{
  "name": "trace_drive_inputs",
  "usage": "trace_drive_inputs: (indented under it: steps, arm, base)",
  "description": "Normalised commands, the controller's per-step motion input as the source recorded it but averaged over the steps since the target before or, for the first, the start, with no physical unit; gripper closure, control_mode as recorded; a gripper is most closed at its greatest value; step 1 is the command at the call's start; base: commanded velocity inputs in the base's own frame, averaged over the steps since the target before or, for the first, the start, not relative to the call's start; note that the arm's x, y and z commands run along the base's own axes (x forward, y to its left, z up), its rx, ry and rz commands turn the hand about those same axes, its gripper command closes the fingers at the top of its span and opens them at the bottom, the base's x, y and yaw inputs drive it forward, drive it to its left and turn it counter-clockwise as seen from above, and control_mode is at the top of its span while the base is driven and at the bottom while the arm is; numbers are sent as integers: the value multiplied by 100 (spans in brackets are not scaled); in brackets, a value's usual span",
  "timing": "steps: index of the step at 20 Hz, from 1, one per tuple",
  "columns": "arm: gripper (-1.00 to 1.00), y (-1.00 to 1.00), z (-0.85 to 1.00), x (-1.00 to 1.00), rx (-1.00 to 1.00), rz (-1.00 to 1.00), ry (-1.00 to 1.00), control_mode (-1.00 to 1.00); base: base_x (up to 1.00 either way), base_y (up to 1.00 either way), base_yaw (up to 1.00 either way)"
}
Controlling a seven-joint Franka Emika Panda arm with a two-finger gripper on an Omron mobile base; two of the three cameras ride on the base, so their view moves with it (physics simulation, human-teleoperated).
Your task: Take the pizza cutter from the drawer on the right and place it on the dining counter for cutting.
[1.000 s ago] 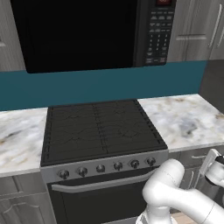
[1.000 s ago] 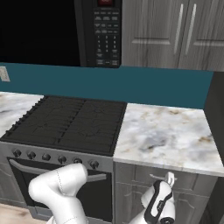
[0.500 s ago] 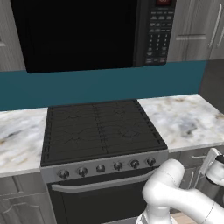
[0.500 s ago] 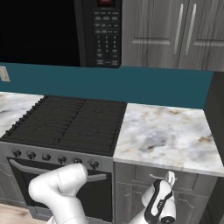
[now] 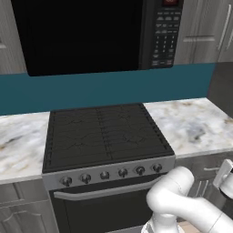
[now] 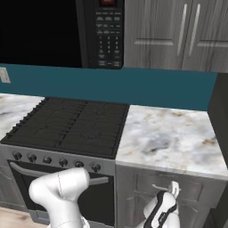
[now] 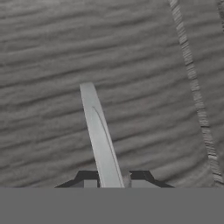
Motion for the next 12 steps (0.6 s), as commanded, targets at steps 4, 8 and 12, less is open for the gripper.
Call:
trace_drive_inputs:
  steps: [4,8,12]
  arm:
    - [100,-39,-2,-73,0,0,0,-100]
    - [100,-44,-4,-80,0,0,0,-100]
    - [100,-42,-6,-81,0,0,0,-100]
  base:
    - [0,0,0]
    - [0,0,0]
    - [0,0,0]
